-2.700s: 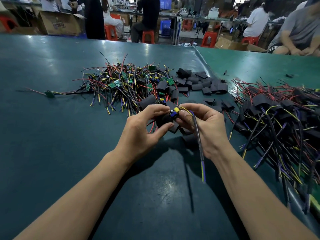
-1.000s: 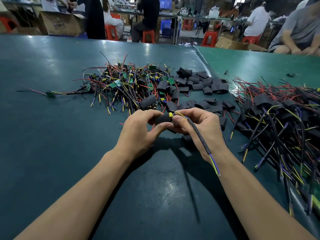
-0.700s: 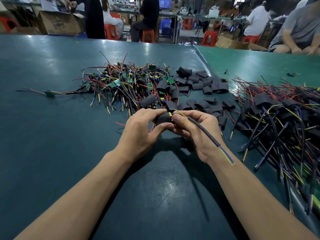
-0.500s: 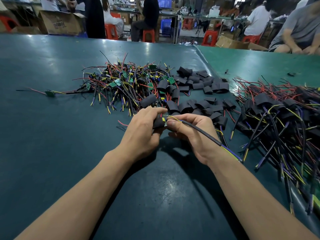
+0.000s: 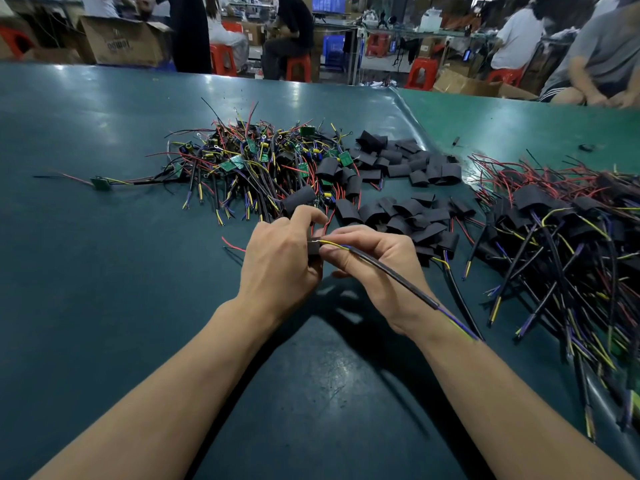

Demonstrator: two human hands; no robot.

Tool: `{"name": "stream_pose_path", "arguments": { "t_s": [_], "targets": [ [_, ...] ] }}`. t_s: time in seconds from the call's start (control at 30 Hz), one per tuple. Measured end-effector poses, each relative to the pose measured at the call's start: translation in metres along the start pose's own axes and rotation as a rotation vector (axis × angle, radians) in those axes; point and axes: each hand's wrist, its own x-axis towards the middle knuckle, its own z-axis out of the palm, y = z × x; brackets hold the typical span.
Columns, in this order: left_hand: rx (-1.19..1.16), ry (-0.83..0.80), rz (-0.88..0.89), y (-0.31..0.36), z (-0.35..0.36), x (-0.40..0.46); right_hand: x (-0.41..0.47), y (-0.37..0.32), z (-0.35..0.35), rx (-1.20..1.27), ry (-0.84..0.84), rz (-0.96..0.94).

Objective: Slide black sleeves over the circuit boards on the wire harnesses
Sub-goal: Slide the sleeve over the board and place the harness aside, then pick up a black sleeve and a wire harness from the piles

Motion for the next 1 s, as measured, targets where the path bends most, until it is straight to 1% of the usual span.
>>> {"name": "stream_pose_path", "arguments": {
  "t_s": [0.13, 0.2, 0.27, 0.37, 0.43, 0.53, 0.6, 0.7, 0.77, 0.83, 0.93, 1.0],
  "targets": [
    [-0.022, -0.016, -0.071, -0.001, 0.002, -0.001, 0.000, 0.000, 0.001, 0.175, -0.042, 0.166],
    [-0.002, -0.009, -0.093, -0.002, 0.002, -0.001, 0.000, -0.003, 0.001, 0.238, -0.038, 0.215],
    [-0.055, 0.035, -0.074, -0.002, 0.000, 0.000, 0.001, -0.006, -0.002, 0.313, -0.034, 0.235],
    [-0.187, 0.084, 0.001, -0.002, -0.003, 0.000, 0.003, -0.012, -0.007, 0.403, -0.030, 0.272],
    [-0.232, 0.104, 0.063, -0.003, -0.002, 0.001, 0.002, -0.012, -0.008, 0.409, -0.034, 0.282],
    [-0.214, 0.114, 0.160, -0.003, 0.000, 0.000, 0.002, -0.011, -0.006, 0.373, -0.052, 0.309],
    [-0.198, 0.119, 0.164, -0.005, 0.001, -0.001, 0.002, -0.010, -0.007, 0.346, -0.029, 0.300],
    [-0.174, 0.145, 0.129, -0.007, -0.002, 0.001, 0.005, -0.011, -0.012, 0.400, 0.014, 0.281],
    [-0.172, 0.130, 0.162, -0.007, -0.003, 0.001, 0.006, -0.012, -0.015, 0.407, 0.041, 0.293],
    [-0.204, 0.092, 0.188, -0.006, -0.002, -0.001, 0.005, -0.013, -0.016, 0.397, 0.032, 0.316],
    [-0.213, 0.071, 0.169, -0.009, 0.002, -0.003, 0.005, -0.015, -0.018, 0.292, 0.017, 0.335],
    [-0.153, 0.059, 0.189, -0.011, 0.004, -0.002, 0.007, -0.014, -0.022, 0.214, 0.063, 0.362]
  ]
}}
